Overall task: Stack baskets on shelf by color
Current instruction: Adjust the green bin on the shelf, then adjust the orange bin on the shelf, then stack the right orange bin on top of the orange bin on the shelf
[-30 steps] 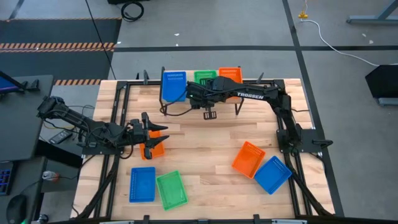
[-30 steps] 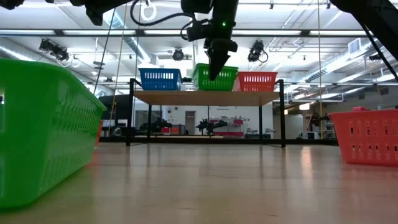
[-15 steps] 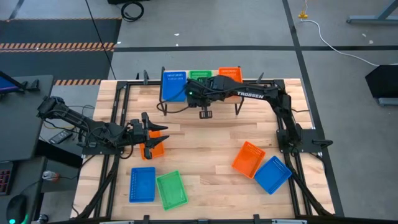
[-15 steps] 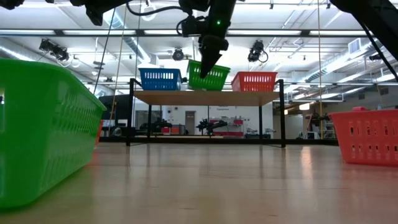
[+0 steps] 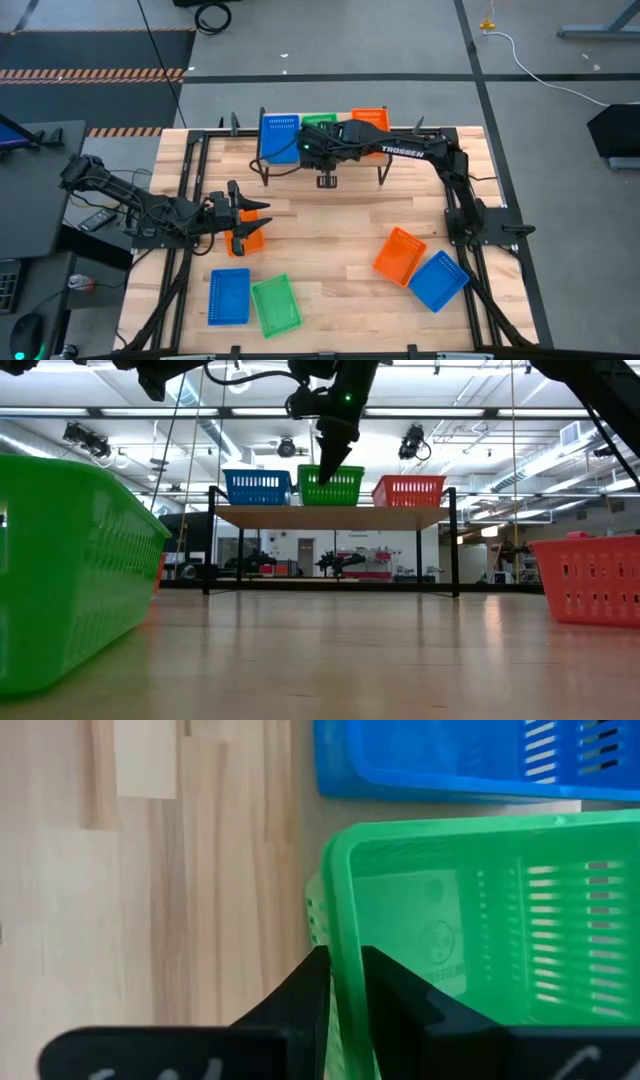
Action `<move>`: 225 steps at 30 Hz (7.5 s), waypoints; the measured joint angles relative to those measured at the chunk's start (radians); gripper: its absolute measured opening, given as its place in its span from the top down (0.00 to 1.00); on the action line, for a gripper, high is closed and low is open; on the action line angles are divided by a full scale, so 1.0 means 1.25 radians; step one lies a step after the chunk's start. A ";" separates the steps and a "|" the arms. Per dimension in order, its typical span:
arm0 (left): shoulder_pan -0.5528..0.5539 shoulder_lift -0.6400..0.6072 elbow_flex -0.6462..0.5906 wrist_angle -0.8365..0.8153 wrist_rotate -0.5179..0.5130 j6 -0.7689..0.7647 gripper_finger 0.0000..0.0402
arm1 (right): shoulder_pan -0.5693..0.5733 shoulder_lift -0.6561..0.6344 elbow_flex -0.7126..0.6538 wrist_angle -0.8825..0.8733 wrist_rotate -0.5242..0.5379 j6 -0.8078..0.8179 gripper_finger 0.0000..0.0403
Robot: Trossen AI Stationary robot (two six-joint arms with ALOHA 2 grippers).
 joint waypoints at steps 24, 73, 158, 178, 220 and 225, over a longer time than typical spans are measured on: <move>0.000 0.000 0.000 0.000 0.000 0.000 0.57 | 0.000 0.000 0.000 -0.006 -0.009 0.126 0.85; -0.001 0.000 0.000 -0.007 0.003 -0.007 0.57 | -0.119 -0.025 0.168 -0.337 -0.025 0.208 0.65; 0.002 0.000 0.000 0.005 0.017 0.001 0.57 | -0.061 -0.327 -0.414 0.007 -0.014 -0.105 0.88; 0.002 0.000 0.000 0.005 0.017 0.001 0.57 | -0.062 -0.327 -0.414 0.007 0.001 -0.161 0.90; 0.002 0.000 0.000 0.005 0.017 0.002 0.57 | -0.040 -0.326 -0.375 0.021 -0.002 0.042 0.78; 0.002 0.000 0.000 0.005 0.017 0.002 0.57 | 0.000 -0.326 -0.285 -0.018 0.030 0.073 0.68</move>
